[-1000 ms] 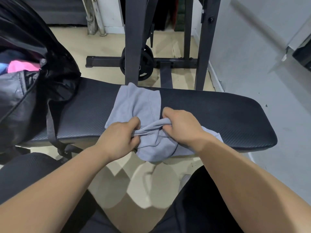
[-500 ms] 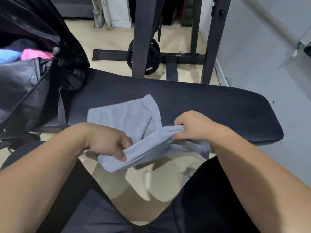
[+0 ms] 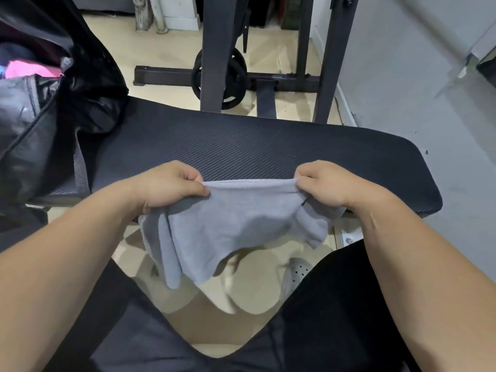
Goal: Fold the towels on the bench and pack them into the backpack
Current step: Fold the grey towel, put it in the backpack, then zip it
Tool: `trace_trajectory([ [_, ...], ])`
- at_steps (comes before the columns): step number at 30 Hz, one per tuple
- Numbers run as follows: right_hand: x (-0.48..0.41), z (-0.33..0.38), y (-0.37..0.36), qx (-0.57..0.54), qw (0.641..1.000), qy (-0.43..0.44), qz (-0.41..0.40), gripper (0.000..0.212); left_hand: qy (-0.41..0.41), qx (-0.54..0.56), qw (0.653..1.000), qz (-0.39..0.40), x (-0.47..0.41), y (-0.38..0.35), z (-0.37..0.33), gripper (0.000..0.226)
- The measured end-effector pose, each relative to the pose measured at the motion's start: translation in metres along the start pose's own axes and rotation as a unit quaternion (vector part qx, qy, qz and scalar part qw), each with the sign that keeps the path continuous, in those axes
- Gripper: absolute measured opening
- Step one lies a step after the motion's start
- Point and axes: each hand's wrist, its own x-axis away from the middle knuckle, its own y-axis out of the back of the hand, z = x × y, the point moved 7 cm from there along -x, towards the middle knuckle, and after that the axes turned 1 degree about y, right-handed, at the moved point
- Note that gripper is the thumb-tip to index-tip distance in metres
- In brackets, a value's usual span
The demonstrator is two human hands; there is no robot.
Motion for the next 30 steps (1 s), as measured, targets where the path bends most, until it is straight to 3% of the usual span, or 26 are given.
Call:
trace_trajectory([
  [4, -0.012, -0.027, 0.009, 0.069, 0.996, -0.049, -0.01, 0.009, 0.018, -0.025, 0.997, -0.065, -0.027, -0.003, -0.008, 0.02],
  [10, -0.045, -0.067, 0.036, 0.071, 0.988, -0.12, -0.07, 0.019, 0.017, -0.059, 0.987, -0.152, -0.072, 0.018, -0.026, 0.012],
  [15, -0.072, -0.086, 0.054, 0.1, 0.97, -0.145, -0.166, 0.011, -0.018, -0.191, 0.963, -0.187, -0.116, 0.026, -0.043, 0.01],
  [22, -0.093, -0.115, 0.071, 0.096, 0.937, -0.172, -0.288, 0.006, -0.089, -0.295, 0.922, -0.234, -0.177, 0.024, -0.07, 0.011],
  [27, -0.092, -0.13, 0.079, 0.044, 0.911, -0.197, -0.359, 0.028, -0.133, -0.34, 0.897, -0.248, -0.213, 0.028, -0.103, 0.021],
  [30, -0.083, -0.121, 0.082, 0.092, 0.889, -0.209, -0.398, 0.037, -0.148, -0.373, 0.874, -0.274, -0.227, 0.027, -0.118, 0.02],
])
